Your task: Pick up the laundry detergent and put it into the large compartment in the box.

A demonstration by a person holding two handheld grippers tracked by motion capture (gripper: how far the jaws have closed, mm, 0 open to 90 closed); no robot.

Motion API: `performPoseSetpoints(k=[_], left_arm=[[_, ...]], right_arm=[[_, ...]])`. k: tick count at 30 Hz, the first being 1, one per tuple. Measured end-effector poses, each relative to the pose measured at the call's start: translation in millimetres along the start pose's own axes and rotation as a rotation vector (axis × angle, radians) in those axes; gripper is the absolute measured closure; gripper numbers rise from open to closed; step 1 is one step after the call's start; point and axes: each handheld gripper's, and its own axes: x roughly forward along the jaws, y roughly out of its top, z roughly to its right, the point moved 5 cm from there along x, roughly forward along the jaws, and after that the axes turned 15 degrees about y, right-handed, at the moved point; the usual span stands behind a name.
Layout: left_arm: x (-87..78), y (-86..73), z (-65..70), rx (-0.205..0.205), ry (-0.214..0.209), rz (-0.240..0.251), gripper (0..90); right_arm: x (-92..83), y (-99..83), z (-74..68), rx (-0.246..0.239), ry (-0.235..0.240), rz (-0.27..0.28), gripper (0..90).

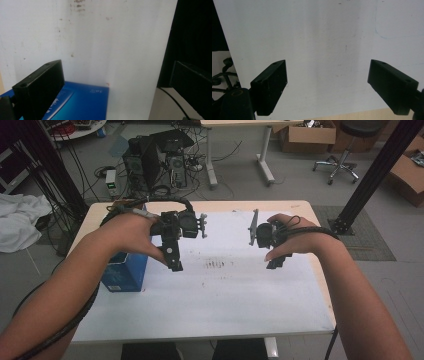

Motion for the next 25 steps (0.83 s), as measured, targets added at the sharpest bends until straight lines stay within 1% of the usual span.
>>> performPoseSetpoints(k=[2, 3, 5, 7, 12, 13, 15, 18, 19, 25], left_arm=[[1.6, -1.4, -0.4, -0.004, -0.015, 0.006, 0.1], [2.8, -2.0, -0.9, 0.004, -0.015, 0.01, 0.1], [5.4, -3.6, -1.4, 0.007, -0.02, 0.007, 0.1], [7.4, -4.9, -2.7, 0.005, -0.025, 0.004, 0.1], [9.7, -6.6, -4.7, -0.003, -0.025, 0.005, 0.1], [9.7, -7.1, -5.7, -0.005, -0.026, 0.013, 0.1], [9.5, -7.4, -6.6, -0.005, -0.024, 0.013, 0.1], [9.2, -7.4, -7.6, -0.008, -0.017, 0.018, 0.1], [8.9, -7.2, -7.3, -0.013, -0.025, 0.023, 0.1], [10.3, -7.0, -6.9, -0.007, -0.025, 0.02, 0.1]], right_arm=[[0.1, -0.4, -0.7, 0.002, 0.002, -0.003, 15.9], [-0.3, -0.5, -1.0, 0.003, 0.004, -0.003, 15.9], [-1.3, -0.3, -0.7, -0.003, 0.003, -0.003, 15.9], [-2.2, -0.3, -0.9, 0.001, 0.005, -0.005, 15.9], [-3.7, 0.9, 0.5, -0.001, 0.003, -0.004, 15.9], [-3.6, 1.2, 0.8, -0.001, 0.003, -0.002, 15.9], [-3.7, 1.3, 1.9, 0.0, 0.001, -0.003, 15.9], [-3.3, 1.4, 3.0, 0.001, 0.005, -0.004, 15.9], [-3.4, 1.4, 3.2, 0.001, 0.004, -0.005, 15.9], [-3.3, 1.6, 3.4, 0.002, 0.002, -0.004, 15.9]])
